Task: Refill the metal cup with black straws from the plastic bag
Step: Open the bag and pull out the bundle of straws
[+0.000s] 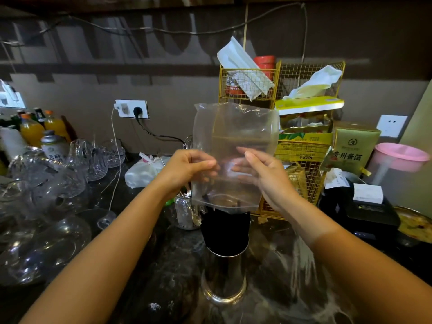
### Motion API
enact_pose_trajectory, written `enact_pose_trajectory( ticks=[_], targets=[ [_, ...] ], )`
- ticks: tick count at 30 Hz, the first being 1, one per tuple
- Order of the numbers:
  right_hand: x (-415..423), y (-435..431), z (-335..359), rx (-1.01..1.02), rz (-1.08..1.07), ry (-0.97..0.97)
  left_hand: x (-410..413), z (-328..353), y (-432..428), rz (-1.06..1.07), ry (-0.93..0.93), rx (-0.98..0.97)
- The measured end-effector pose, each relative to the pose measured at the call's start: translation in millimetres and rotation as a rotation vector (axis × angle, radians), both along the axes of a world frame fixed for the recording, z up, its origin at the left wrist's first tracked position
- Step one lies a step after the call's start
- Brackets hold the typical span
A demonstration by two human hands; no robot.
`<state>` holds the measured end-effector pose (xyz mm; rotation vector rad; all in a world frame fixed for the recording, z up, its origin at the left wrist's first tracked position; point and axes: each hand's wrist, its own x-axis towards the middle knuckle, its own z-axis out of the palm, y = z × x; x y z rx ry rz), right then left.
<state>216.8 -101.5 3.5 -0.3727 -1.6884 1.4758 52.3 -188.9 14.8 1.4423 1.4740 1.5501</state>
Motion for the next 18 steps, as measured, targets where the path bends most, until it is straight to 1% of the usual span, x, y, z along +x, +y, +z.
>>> enact_pose_trajectory(
  ticks=[6,9,14,16,18],
  targets=[
    [-10,2,29,-0.078,-0.011,0.019,-4,27,1,0.029,0.064,0.014],
    [-12,-4,53,-0.054,-0.013,0.033,-3,45,-4,0.076,0.076,0.063],
    [-24,-27,79,-0.036,0.025,0.060,-12,63,-29,0.276,0.084,0.160],
    [-33,-42,79,-0.062,0.036,0.074,-18,62,-45,0.367,0.092,0.185],
    [-46,-59,70,-0.016,-0.014,0.044,-24,54,-64,0.441,0.107,0.170]
  ],
)
